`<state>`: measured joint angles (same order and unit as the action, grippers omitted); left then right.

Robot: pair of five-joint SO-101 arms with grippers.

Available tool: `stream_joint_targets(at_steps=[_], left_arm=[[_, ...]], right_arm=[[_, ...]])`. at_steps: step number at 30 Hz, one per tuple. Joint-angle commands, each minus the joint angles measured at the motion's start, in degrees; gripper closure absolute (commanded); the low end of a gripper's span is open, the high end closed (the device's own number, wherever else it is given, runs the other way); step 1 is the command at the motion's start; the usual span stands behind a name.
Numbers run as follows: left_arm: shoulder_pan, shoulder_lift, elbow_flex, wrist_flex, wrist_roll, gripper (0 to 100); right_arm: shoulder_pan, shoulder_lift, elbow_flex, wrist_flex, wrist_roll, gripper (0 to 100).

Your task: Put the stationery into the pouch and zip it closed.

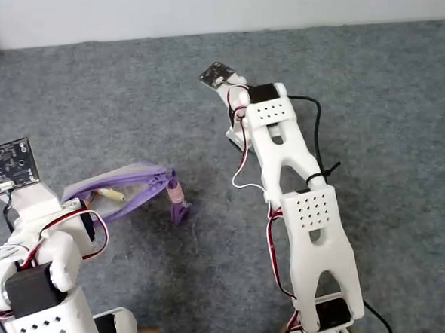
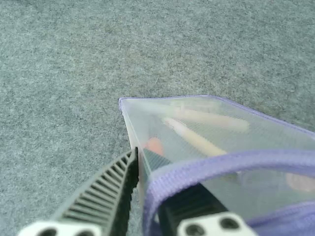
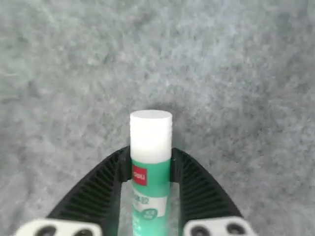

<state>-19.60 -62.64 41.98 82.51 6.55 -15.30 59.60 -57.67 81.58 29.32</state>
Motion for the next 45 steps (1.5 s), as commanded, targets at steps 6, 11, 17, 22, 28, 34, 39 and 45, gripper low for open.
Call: stream_joint_targets(at_steps=[6,11,17,22,28,34,39,45], left_arm=[[0.00,0.26,-0.13,-1.05,0.18,99],[0.09,0.26,-0.22,-0.97,0.18,99],[0.09,0.26,-0.22,-0.88,0.18,99],[0.09,0.26,-0.22,-0.97,0.18,99],[0.18,0.26,-0.04,-1.05,0.18,99],[0.18,0.26,-0.04,-1.05,0.18,99],[0.18,0.26,-0.04,-1.05,0.18,99],[0.18,0.26,-0.04,-1.05,0.18,99]], right_arm=[[-3.30,-1.01,-21.10,20.09,-2.81,99.1],[-4.88,-2.15,-26.81,21.49,-7.65,99.1],[-6.02,-11.56,-18.29,21.58,-11.60,99.1],[-6.37,-27.03,-0.53,21.41,-15.47,99.1],[-9.54,-44.79,19.78,21.23,-22.07,99.1],[-17.36,-59.74,30.77,21.14,-28.92,99.1],[-24.66,-68.70,35.25,19.12,-35.16,99.1],[-30.29,-75.56,40.26,13.05,-42.29,99.1]])
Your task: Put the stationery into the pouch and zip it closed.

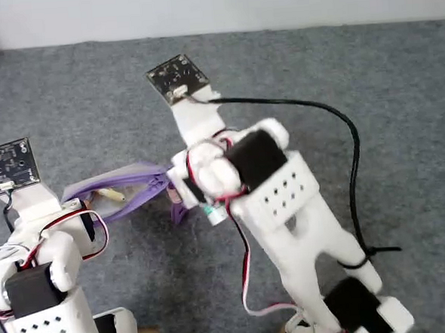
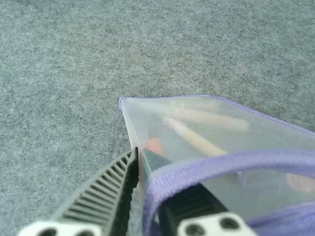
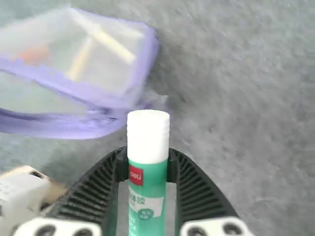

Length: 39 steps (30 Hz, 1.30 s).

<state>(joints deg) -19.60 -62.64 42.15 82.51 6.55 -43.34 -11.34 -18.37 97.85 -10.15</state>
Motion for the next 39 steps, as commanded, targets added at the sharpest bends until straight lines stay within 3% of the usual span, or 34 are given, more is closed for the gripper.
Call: stream_joint_targets(at_steps=[1,9,20,28,39], left_arm=[[0.18,0.26,-0.22,-1.05,0.18,99],[0.18,0.26,-0.13,-0.97,0.18,99],[0.18,0.26,-0.13,-0.97,0.18,99],[0.18,0.26,-0.04,-0.97,0.18,99],[0.18,0.44,-0.04,-0.97,0.18,99]], right_arm=[[-2.77,-5.67,1.76,-4.26,-3.34,99.1],[-7.78,-19.30,15.65,-18.51,-3.52,99.1],[-7.96,-36.44,49.32,-64.84,-2.99,99.1],[-12.97,-33.19,56.53,-81.01,-2.55,99.1],[-13.49,-21.93,64.44,-108.18,6.33,99.1]])
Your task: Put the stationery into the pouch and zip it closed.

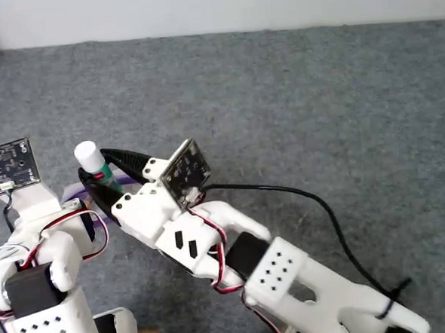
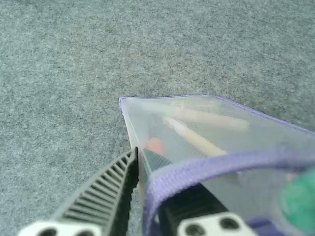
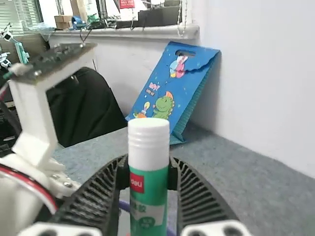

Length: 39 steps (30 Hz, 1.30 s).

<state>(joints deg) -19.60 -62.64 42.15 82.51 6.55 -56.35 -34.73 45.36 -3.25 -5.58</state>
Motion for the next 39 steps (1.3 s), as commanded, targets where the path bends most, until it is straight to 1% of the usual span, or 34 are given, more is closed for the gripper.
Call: stream_joint_targets(at_steps=[1,4,8,10,12,17,20,25,29,31,34,36,37,39], left_arm=[[0.18,0.44,-0.04,-0.97,0.18,99],[0.18,0.53,-0.04,-0.97,0.18,99],[0.18,0.53,-0.04,-0.97,0.18,99],[0.18,0.62,-0.04,-1.05,0.18,99],[0.18,0.62,-0.04,-1.05,0.18,99],[0.18,0.62,0.57,-1.23,0.18,99],[0.18,0.62,0.57,-1.23,0.18,99],[0.18,0.62,0.57,-1.23,0.18,99],[0.18,0.62,0.57,-1.23,0.18,99],[0.18,0.53,0.57,-1.23,0.18,99],[0.18,0.35,0.48,-1.23,0.18,99],[0.18,0.35,0.48,-1.23,0.18,99],[0.18,0.35,0.48,-1.23,0.18,99],[0.18,0.35,0.48,-1.23,0.18,99]], right_arm=[[-0.48,2.33,1.76,-9.10,2.11,99.1],[-0.48,4.00,5.19,-13.85,4.22,98.7],[-0.48,4.09,10.37,-19.38,9.05,98.6],[-0.48,3.91,11.60,-19.56,11.16,98.2],[-0.48,2.51,11.69,-17.54,11.78,95.3],[-0.48,-3.47,11.43,-5.93,11.87,82.3],[-0.48,-7.69,11.43,-0.04,11.87,80.4],[-0.40,-15.16,11.34,7.34,11.78,80.4],[0.13,-22.46,11.34,17.27,11.78,80.5],[1.63,-26.07,11.34,22.29,10.99,82.6],[4.53,-29.93,10.99,28.70,5.45,92.0],[6.20,-30.73,10.20,34.86,2.02,99.3],[6.81,-30.73,9.32,38.46,0.62,99.0],[7.16,-30.64,8.53,44.97,-2.02,93.6]])
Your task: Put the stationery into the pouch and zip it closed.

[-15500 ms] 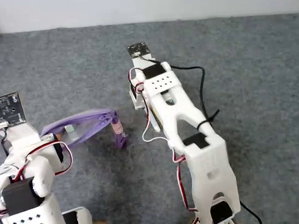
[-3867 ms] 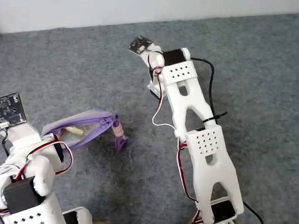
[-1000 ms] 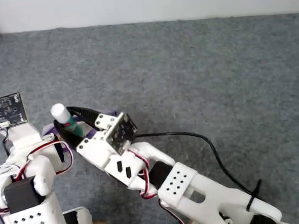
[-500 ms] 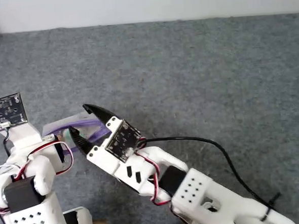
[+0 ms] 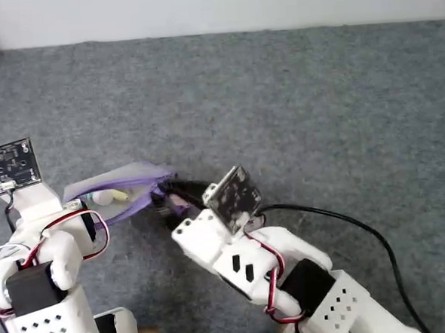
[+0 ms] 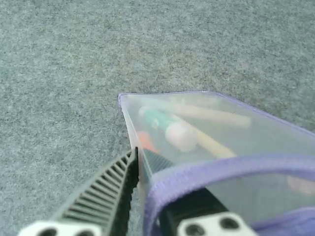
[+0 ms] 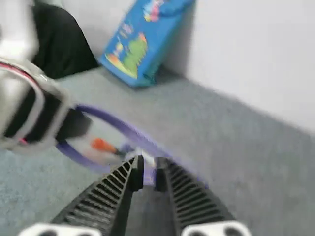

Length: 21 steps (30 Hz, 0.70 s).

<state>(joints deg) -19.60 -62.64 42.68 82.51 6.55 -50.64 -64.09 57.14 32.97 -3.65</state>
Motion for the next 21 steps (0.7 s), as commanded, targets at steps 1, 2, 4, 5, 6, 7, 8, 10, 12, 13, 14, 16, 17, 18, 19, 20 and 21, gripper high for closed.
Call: stream_joint_targets(at_steps=[1,2,4,5,6,7,8,10,12,13,14,16,17,18,19,20,21], left_arm=[[0.18,0.35,-0.04,-1.23,0.18,99],[0.18,0.35,-0.04,-1.23,0.18,99],[0.18,0.35,-0.04,-1.23,0.18,99],[0.18,0.35,-0.04,-1.23,0.18,99],[0.18,0.35,-0.04,-1.23,0.18,99],[0.18,0.44,-0.04,-1.23,0.18,99],[0.18,0.44,-0.04,-1.23,0.18,99],[0.18,0.44,-0.04,-1.23,0.18,99],[0.18,0.35,-0.04,-1.23,0.18,99],[0.18,0.35,-0.04,-1.23,0.18,99],[0.18,0.35,-0.04,-1.23,0.18,99],[0.18,0.35,-0.04,-1.23,0.18,99],[0.18,0.35,-0.04,-1.23,0.18,99],[0.18,0.35,-0.04,-1.23,0.18,99],[0.18,0.35,-0.04,-1.23,0.18,99],[0.18,0.35,-0.04,-1.14,0.18,99],[0.18,0.35,-0.04,-1.14,0.18,99]], right_arm=[[1.54,-1.27,-3.25,10.95,-5.10,90.4],[1.63,-1.27,-3.16,13.05,-6.07,87.0],[1.63,-1.10,-2.37,15.52,-6.95,79.9],[1.63,-0.57,-1.67,16.04,-7.03,76.9],[1.63,0.22,-0.97,16.13,-7.03,74.9],[1.63,1.27,-0.53,16.04,-7.12,74.4],[1.63,2.51,-0.35,15.60,-7.30,74.7],[1.63,5.58,-0.18,12.62,-7.30,75.8],[1.71,9.01,-0.18,8.04,-7.30,76.6],[1.98,10.95,-0.18,5.76,-7.12,76.8],[2.07,12.88,-0.26,3.65,-7.03,76.8],[2.86,17.19,-0.44,0.13,-6.95,76.8],[3.47,18.95,-0.44,-1.10,-6.77,76.8],[4.09,20.62,-0.44,-2.33,-6.07,76.8],[4.53,22.11,-0.44,-3.38,-5.10,76.8],[4.97,23.16,-0.62,-4.44,-4.22,76.8],[5.14,23.69,-1.14,-4.79,-3.87,76.8]])
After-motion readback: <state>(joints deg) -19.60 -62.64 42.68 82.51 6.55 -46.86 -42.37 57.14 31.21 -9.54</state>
